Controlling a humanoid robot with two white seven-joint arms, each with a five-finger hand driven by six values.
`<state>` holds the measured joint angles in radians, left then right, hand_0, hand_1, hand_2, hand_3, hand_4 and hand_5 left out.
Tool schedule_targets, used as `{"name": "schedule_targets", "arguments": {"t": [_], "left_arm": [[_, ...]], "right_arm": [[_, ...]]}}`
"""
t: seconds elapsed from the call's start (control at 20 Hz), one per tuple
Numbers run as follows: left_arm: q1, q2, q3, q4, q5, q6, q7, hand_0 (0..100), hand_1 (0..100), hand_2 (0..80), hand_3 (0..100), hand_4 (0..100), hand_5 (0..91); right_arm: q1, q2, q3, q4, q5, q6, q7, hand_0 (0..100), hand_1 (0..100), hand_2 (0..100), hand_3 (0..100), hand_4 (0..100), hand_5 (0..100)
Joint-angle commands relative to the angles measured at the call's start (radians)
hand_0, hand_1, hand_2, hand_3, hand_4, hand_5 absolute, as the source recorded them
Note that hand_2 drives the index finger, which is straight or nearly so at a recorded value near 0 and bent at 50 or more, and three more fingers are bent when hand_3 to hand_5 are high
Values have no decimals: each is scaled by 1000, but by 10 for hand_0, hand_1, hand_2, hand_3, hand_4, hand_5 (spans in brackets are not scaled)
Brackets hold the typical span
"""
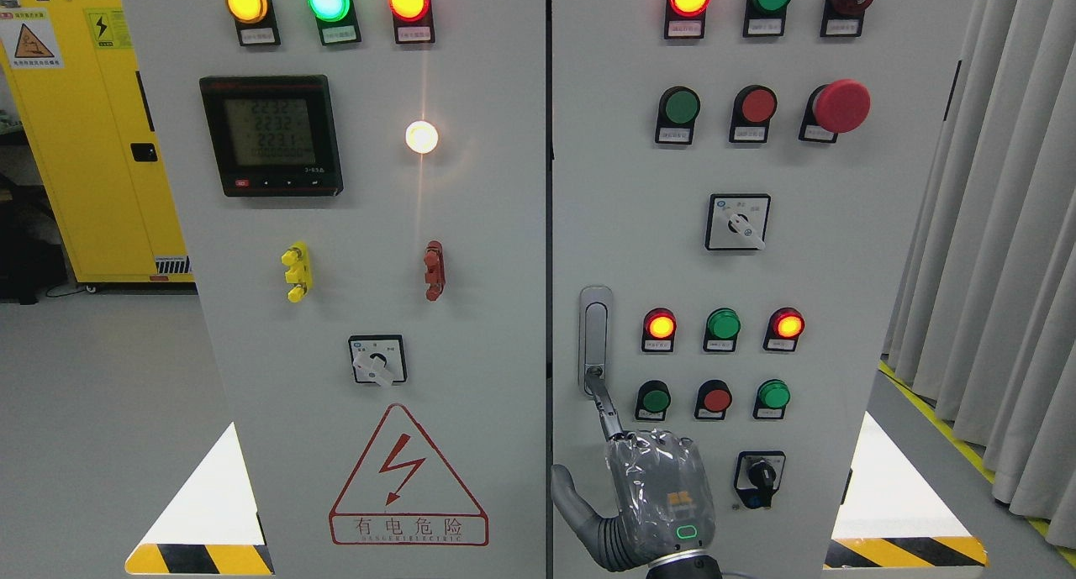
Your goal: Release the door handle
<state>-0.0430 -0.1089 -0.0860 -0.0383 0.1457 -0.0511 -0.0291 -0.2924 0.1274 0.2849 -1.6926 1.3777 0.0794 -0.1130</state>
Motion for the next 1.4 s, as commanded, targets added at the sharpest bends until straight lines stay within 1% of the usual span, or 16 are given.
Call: {"name": "schedule_targets", "arguments": {"t": [0.0, 0.7, 0.8, 1.35], "left_arm": [[0, 0, 0, 0, 0, 0, 0, 120, 556, 0, 0, 0, 0], [0, 0, 0, 2, 0, 0, 0, 120, 556, 0, 0, 0, 0], [0, 0, -1, 0, 0, 0, 0, 120, 556, 0, 0, 0, 0], [0, 0, 0, 0, 0, 0, 0, 120, 556, 0, 0, 0, 0]], "right_arm": [[-1, 0, -1, 2, 0, 0, 3, 474, 302, 13, 1000, 1000, 1000], [2, 0, 2, 14, 0, 0, 3, 476, 304, 18, 1000, 1000, 1000], [2, 0, 0, 11, 0, 0, 15, 476, 304, 18, 1000, 1000, 1000], [6, 0, 2, 11, 0, 0, 15, 475, 304, 19, 1000, 1000, 1000]]}}
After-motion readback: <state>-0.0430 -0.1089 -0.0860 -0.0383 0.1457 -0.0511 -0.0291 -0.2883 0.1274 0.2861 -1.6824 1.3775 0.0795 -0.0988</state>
